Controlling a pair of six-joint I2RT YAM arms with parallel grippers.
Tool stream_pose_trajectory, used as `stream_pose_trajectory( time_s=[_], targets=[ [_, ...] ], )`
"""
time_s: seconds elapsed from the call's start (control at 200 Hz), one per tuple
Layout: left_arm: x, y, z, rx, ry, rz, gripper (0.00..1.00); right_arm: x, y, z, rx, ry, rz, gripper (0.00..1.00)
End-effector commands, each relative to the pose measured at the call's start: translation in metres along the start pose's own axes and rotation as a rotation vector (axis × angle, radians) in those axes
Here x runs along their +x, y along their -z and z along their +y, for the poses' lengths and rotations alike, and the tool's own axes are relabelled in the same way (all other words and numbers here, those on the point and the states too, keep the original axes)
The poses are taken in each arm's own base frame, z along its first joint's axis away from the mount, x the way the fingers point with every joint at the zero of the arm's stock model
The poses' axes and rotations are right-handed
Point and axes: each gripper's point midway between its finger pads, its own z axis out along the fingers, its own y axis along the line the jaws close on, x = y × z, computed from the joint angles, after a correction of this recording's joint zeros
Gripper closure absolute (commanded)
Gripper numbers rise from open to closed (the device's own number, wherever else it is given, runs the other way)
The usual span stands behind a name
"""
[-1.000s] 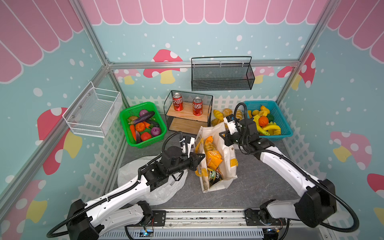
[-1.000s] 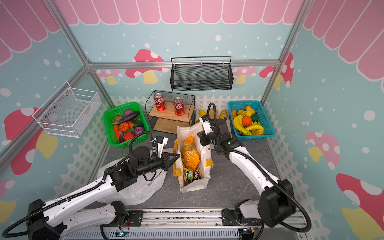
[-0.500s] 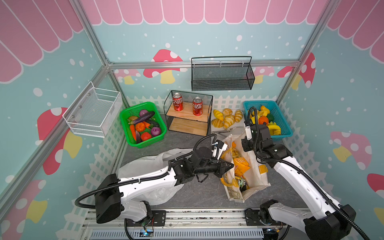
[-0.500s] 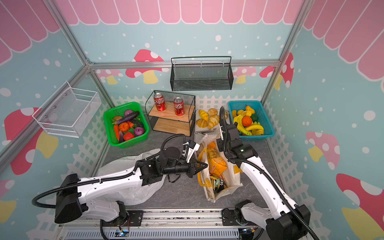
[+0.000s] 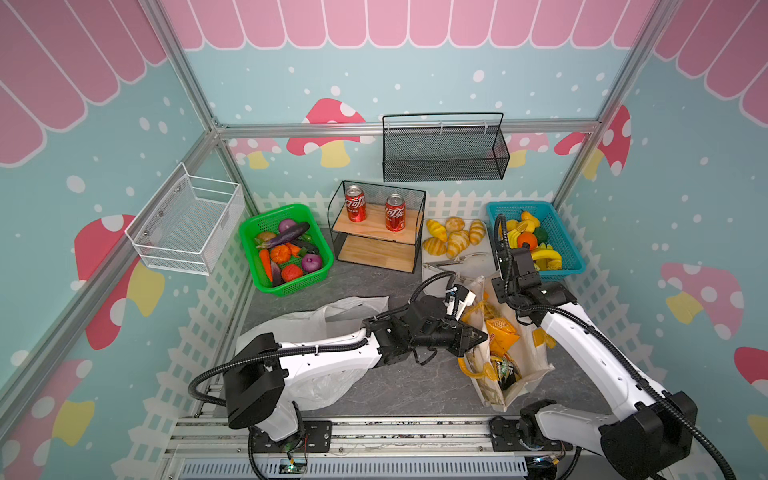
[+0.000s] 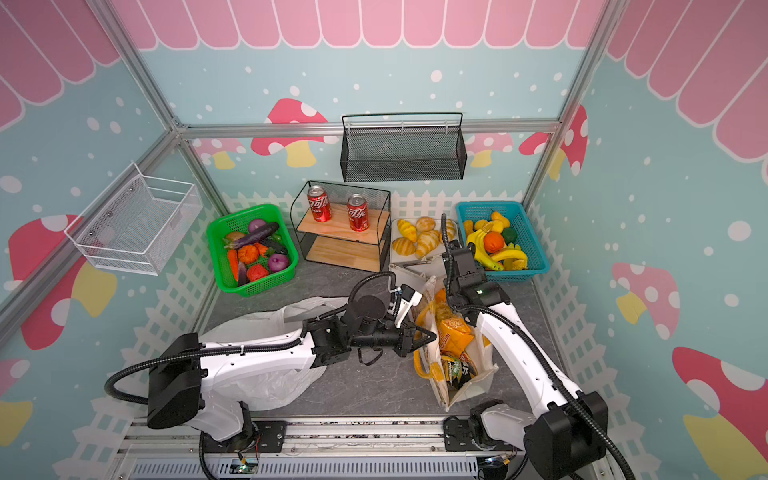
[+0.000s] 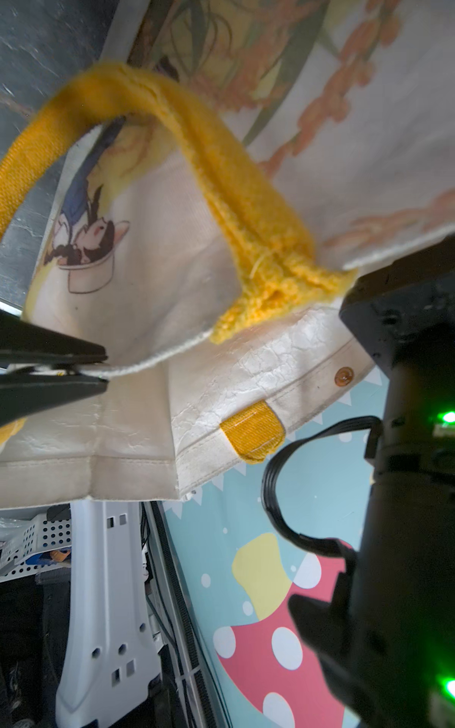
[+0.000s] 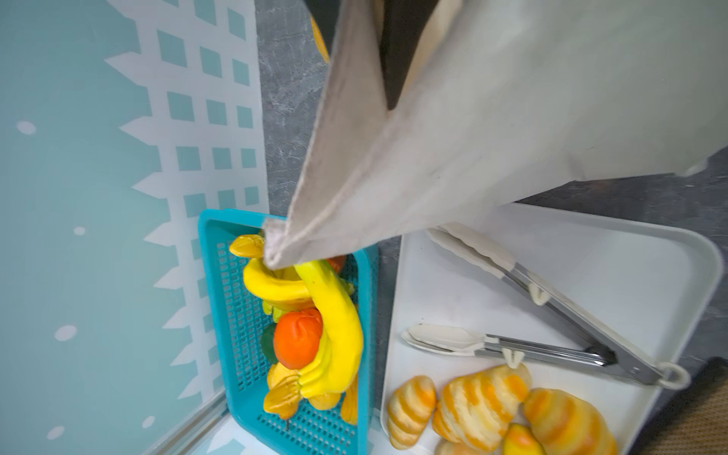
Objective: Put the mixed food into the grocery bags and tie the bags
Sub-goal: 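Pull the yellow handle toward the right gripper with the left gripper, then release the tote handle and move the left gripper to the white plastic bag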
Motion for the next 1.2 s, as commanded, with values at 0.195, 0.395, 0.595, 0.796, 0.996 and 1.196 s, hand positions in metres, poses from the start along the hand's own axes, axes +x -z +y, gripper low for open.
stream_pose_trajectory(
  time_s=[0.195,0.395,0.595,0.796,0.996,1.196],
  targets=[
    [-0.004,-0.024,-0.01,0.047,-0.026,-0.001,1.0,-0.023,-0.001,-0.04,0.149,-0.049,-0.041,0.98],
    [-0.012,-0.035,0.006,0.011,-0.028,0.006,0.97,-0.018,-0.024,-0.037,0.165,-0.033,0.004,0.95],
    [-0.023,-0.022,0.011,0.001,-0.043,-0.016,0.68,-0.017,-0.028,-0.04,0.173,-0.052,0.008,0.7],
    [-0.041,0.032,0.022,-0.087,-0.15,-0.079,0.39,-0.036,-0.004,-0.038,0.076,-0.116,-0.107,0.39],
    [-0.037,0.111,0.059,-0.311,-0.212,-0.137,0.23,-0.071,0.044,-0.034,-0.095,-0.178,-0.313,0.25],
    [-0.003,0.219,0.164,-0.851,-0.072,-0.148,0.24,-0.113,0.109,0.002,-0.36,-0.183,-0.607,0.2]
  ],
)
